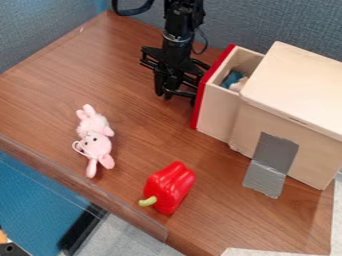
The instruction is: Open the drawer.
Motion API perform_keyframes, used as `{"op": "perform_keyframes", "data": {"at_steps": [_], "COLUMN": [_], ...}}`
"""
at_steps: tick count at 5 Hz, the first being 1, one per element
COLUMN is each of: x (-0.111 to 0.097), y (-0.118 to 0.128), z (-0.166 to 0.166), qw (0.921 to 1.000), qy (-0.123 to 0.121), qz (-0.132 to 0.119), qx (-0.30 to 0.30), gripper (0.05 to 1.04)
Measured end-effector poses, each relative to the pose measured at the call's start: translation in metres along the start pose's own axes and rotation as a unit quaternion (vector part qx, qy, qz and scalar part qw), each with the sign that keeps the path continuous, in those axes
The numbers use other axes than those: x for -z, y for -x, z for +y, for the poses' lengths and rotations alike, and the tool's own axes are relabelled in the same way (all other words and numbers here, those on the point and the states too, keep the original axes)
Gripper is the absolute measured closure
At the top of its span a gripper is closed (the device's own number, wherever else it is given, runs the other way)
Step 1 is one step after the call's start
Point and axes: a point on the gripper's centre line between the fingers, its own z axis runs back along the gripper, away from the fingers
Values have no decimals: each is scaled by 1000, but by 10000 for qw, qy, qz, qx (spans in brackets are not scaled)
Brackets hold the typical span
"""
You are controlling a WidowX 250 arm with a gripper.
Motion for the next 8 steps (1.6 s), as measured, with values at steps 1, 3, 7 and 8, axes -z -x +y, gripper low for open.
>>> {"op": "perform_keyframes", "data": {"at_steps": [1,3,7,8], "x": [1,0,1,1], "y": [1,4,7,7], "z": [7,21,44,45], "qw": [10000,9998,9994,9995], "qy": [-47,-119,-150,-139], "qz": [5,-16,45,46], "qx": [-51,-127,-300,-286], "gripper": [954,954,935,867]}}
